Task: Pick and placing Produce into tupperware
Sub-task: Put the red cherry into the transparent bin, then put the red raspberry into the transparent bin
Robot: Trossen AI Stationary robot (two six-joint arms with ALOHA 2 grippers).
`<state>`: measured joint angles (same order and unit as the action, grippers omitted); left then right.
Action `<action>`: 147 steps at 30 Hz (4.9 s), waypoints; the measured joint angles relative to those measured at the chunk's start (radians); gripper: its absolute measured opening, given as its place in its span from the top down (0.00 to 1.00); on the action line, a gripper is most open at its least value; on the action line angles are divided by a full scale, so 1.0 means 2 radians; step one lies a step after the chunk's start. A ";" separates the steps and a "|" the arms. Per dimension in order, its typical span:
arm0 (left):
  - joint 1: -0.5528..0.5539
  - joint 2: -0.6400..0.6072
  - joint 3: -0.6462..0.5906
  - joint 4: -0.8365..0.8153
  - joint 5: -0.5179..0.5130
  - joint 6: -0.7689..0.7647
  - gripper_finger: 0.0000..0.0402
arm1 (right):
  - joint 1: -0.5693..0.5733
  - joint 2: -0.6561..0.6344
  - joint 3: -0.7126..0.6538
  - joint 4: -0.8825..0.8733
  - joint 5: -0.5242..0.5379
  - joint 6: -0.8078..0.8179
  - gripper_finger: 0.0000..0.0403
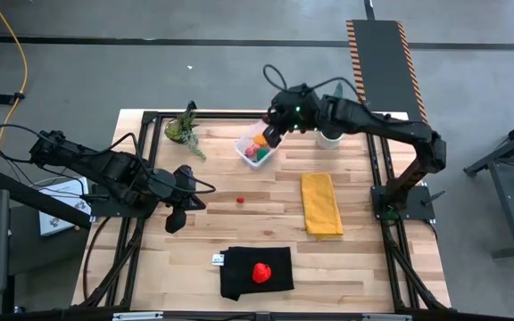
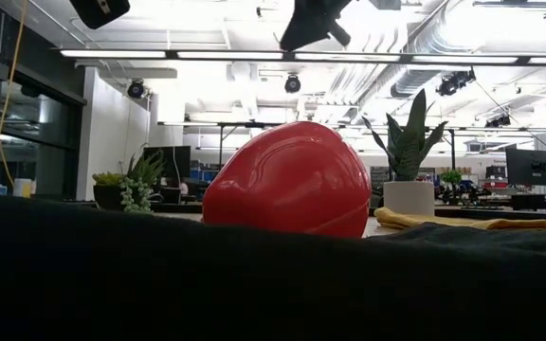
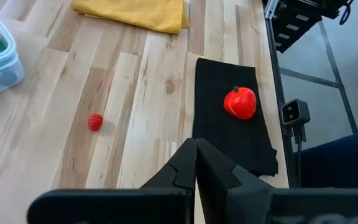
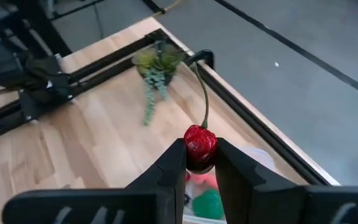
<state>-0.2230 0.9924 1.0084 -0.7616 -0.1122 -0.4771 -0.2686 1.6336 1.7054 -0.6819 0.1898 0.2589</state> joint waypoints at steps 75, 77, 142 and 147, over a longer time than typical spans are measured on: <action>0.000 0.000 0.000 -0.043 -0.084 -0.008 1.00 | -0.091 0.204 0.034 -0.081 -0.168 -0.009 0.86; 0.000 0.000 0.000 -0.044 -0.084 -0.008 1.00 | -0.093 0.204 0.034 -0.083 -0.168 -0.006 0.86; 0.000 -0.215 -0.161 -0.002 -0.153 -0.146 1.00 | 0.036 0.017 0.035 -0.110 -0.078 0.015 0.64; 0.000 -0.243 -0.235 0.108 -0.159 -0.162 1.00 | 0.047 0.017 0.035 -0.110 -0.060 0.026 0.64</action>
<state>-0.2234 0.5057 0.5385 -0.5447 -0.4301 -0.8013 -0.1748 1.6676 1.7744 -0.9012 0.0702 0.3102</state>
